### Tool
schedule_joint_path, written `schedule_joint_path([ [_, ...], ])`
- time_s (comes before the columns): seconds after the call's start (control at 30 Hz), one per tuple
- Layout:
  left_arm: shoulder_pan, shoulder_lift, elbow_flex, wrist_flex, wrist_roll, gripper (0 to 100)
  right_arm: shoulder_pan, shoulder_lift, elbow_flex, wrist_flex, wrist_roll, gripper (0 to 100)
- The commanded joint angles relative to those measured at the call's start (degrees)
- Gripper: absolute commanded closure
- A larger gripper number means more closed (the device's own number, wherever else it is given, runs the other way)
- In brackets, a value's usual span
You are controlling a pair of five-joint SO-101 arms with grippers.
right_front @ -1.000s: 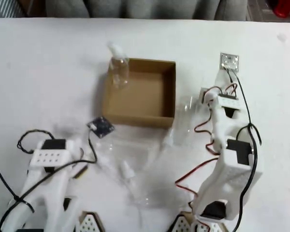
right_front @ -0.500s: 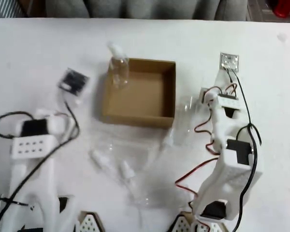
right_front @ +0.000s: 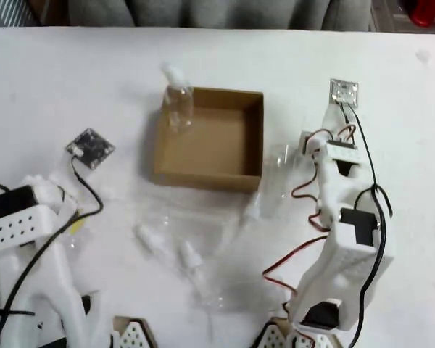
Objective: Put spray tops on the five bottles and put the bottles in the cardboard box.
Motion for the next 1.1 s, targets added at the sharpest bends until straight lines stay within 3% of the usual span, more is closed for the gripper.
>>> schedule_joint_path([
  [0.0,-3.30,-1.19,-0.44,5.80,-6.15,70,-1.01,-0.22,-2.29,-0.75,1.05,98.3],
  [0.07,-5.41,-1.10,-0.35,5.98,-9.67,67,-1.01,-0.22,-2.29,-0.75,1.05,98.3],
  [0.2,-7.69,-0.75,0.26,1.76,-10.11,66,-1.01,-0.22,-2.29,-0.75,1.05,98.3],
  [0.7,-6.73,-0.66,15.65,-18.64,-9.85,66,-1.10,-0.13,-2.29,-0.66,1.05,98.3],
  [0.87,-6.73,-0.48,16.88,-21.01,-9.85,66,-1.10,-0.04,-2.20,-0.66,1.05,98.3],
  [1.07,-8.57,9.80,13.89,-25.49,-9.85,66,-1.10,-0.04,-2.20,-0.66,1.05,98.3],
])
